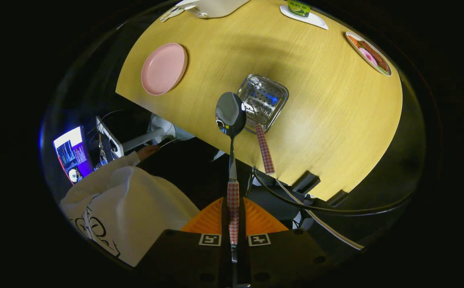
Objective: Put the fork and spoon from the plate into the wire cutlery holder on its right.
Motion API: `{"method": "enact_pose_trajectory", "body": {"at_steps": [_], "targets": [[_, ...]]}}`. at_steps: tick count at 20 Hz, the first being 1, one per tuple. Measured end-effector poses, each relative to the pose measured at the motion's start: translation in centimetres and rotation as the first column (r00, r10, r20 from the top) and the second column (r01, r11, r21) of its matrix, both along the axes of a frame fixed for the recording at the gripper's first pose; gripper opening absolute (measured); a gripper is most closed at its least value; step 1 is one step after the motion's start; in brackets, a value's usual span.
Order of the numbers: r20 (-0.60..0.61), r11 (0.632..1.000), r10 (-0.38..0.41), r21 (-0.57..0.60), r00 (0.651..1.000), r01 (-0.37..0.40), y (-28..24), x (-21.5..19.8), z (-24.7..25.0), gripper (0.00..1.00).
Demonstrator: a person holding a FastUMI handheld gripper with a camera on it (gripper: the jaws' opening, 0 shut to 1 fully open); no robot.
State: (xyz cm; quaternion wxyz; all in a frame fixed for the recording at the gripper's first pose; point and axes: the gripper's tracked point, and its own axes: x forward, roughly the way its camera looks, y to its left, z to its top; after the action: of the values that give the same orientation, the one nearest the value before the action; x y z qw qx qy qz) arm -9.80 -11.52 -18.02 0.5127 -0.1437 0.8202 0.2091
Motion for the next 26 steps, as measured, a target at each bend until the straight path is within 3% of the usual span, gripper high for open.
{"method": "enact_pose_trajectory", "body": {"at_steps": [3, 12, 18, 20, 21, 23, 24, 26], "targets": [[-0.076, 0.999, 0.004, -0.044, 0.997, -0.008, -0.6, 0.9, -0.7, 0.10], [-0.144, 0.992, 0.035, -0.113, 0.989, -0.051, -1.5, 3.7, -3.3, 0.10], [-0.124, 0.994, -0.032, -0.106, 0.992, 0.019, -0.7, 4.5, -4.4, 0.20], [-0.101, 0.996, -0.046, -0.086, 0.994, 0.037, -0.3, 4.7, -4.4, 0.49], [-0.086, 0.996, -0.053, -0.072, 0.995, 0.047, 0.1, 5.0, -4.3, 0.70], [-0.061, 0.996, -0.076, -0.045, 0.995, 0.073, 0.6, 5.2, -4.0, 0.86], [-0.043, 0.996, -0.090, -0.033, 0.995, 0.089, 0.9, 5.4, -3.9, 0.86], [-0.004, 0.994, -0.110, 0.001, 0.994, 0.110, 1.2, 5.6, -3.4, 0.99]]}}
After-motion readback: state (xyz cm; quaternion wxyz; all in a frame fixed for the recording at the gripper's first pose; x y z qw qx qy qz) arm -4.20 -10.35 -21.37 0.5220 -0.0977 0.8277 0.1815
